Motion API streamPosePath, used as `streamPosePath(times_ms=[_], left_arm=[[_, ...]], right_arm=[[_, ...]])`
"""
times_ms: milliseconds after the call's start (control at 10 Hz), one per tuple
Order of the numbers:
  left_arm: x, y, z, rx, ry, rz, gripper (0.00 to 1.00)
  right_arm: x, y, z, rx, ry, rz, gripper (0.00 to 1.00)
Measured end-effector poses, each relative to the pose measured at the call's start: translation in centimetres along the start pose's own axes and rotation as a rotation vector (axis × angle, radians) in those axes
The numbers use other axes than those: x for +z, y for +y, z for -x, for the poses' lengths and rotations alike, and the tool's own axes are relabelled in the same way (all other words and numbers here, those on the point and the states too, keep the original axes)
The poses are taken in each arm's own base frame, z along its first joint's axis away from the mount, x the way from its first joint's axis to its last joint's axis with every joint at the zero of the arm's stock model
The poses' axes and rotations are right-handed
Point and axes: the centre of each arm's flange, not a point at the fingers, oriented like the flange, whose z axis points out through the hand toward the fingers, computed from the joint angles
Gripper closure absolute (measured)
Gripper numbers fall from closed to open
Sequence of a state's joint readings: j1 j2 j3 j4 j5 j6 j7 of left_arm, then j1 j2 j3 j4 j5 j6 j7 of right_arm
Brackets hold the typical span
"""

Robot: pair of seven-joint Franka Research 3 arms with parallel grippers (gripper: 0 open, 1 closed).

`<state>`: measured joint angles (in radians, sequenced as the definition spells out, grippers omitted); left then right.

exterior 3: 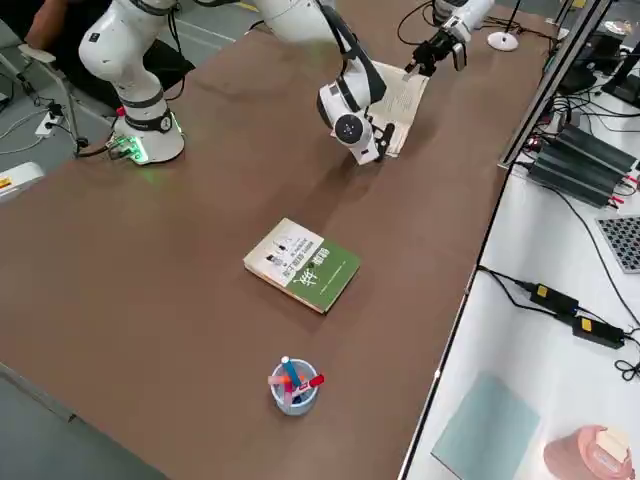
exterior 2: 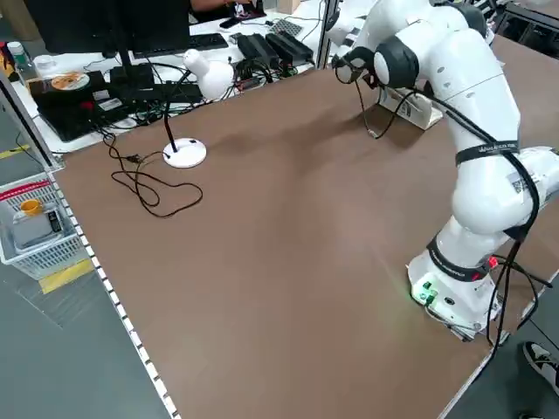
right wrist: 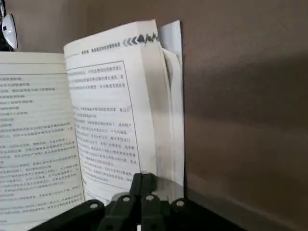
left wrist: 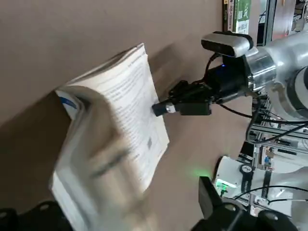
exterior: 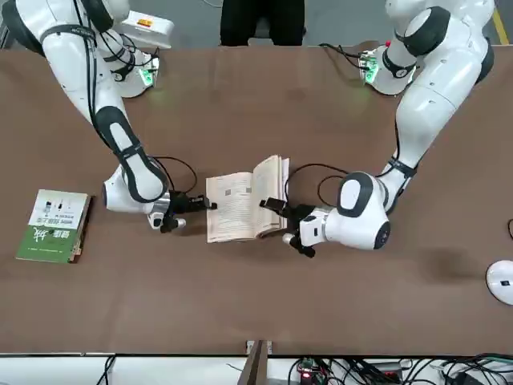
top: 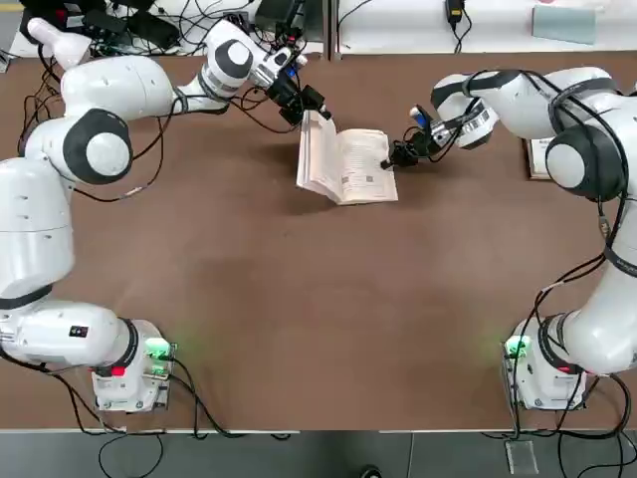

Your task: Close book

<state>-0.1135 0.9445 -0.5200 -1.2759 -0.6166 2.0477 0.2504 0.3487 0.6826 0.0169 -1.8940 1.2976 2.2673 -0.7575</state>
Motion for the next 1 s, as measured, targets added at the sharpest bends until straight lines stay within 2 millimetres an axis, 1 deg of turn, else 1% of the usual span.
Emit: streamPosePath(times_ms=[300,800,1000], left_arm=[[0.4,0.8,0.0,-0.029,-0.005,0.002,0.0],[1.3,2.9,0.1,-0.057,-0.005,-0.009,0.0],[1.5,3.5,0.1,-0.072,-0.002,-0.015,0.0]], right_arm=[[0.0,0.0,0.0,0.0,0.0,0.0,0.99],[0.0,0.0,0.0,0.0,0.0,0.0,0.99],[0.0,0.0,0.0,0.0,0.0,0.0,0.99]])
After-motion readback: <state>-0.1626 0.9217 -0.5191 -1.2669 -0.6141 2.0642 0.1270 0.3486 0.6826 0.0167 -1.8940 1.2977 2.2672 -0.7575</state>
